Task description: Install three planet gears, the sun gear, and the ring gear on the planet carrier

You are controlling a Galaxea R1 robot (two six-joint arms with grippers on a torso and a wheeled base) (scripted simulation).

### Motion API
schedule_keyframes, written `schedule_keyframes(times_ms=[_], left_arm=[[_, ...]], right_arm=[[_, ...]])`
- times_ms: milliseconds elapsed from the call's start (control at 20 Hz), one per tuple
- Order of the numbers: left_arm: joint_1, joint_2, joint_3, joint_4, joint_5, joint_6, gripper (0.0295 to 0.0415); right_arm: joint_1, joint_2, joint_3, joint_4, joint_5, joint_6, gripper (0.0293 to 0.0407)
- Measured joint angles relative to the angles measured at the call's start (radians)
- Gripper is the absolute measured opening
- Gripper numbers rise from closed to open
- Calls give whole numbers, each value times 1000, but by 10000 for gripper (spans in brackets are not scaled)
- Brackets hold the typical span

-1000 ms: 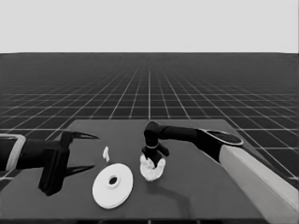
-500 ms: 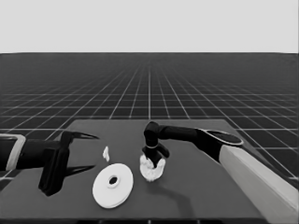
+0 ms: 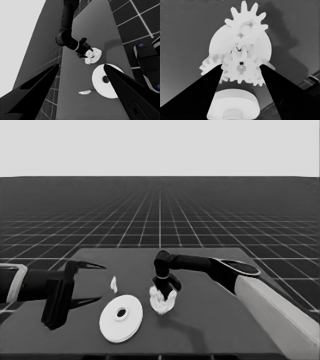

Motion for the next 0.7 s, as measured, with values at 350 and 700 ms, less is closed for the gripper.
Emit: schedule_keyframes(times_ms=[350,700], left_arm=[[0,0,0,0,0,0,385],[0,0,0,0,0,0,385]], right_arm=[[0,0,0,0,0,35,384],[86,-13,58,68,-38,-605,391]])
